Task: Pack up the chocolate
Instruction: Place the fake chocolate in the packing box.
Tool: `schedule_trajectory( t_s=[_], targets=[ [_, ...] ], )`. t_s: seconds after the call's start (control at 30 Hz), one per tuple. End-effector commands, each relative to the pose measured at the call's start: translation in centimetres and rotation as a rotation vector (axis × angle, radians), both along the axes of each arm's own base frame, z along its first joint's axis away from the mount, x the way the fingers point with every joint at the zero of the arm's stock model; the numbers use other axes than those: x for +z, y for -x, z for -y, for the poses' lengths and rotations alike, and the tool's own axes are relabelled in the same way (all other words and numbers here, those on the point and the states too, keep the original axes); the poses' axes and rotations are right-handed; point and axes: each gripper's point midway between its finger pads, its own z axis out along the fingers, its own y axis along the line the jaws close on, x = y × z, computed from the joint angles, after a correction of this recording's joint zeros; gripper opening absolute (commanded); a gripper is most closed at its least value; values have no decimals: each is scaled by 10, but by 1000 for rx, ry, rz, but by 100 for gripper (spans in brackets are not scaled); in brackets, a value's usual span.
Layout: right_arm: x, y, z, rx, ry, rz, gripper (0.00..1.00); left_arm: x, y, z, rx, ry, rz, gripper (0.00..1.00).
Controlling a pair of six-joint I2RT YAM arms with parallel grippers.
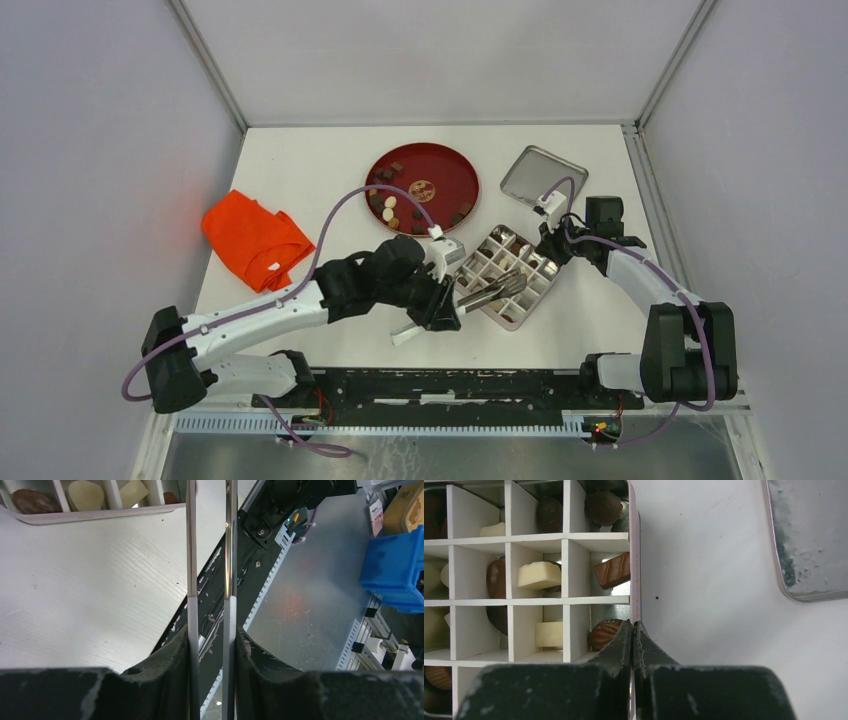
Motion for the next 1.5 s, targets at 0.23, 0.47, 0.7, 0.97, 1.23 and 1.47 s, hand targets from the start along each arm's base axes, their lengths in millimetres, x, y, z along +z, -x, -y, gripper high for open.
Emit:
schedule_trajectory(
  t_s=[0.23, 0.47, 0.7, 0.97, 1.23, 1.47],
  targets=[
    [28, -14, -5, 10, -39, 103, 0, -14, -5, 47, 0, -6, 41, 2],
    [28, -14, -5, 10, -39, 100, 0, -29, -5, 57, -17, -63, 63, 2],
    [29, -14, -5, 12, -39, 103, 0, -24, -10, 62, -12, -57, 88, 2],
    [28, -13, -5, 13, -38, 101, 0, -35, -19, 64, 4, -105, 106, 5],
    [29, -14, -5, 12, -36, 104, 0, -39, -18, 68, -16, -123, 101, 23],
    [28, -14, -5, 15, -36, 102, 0, -44, -18, 65, -17, -154, 96, 38]
  ],
)
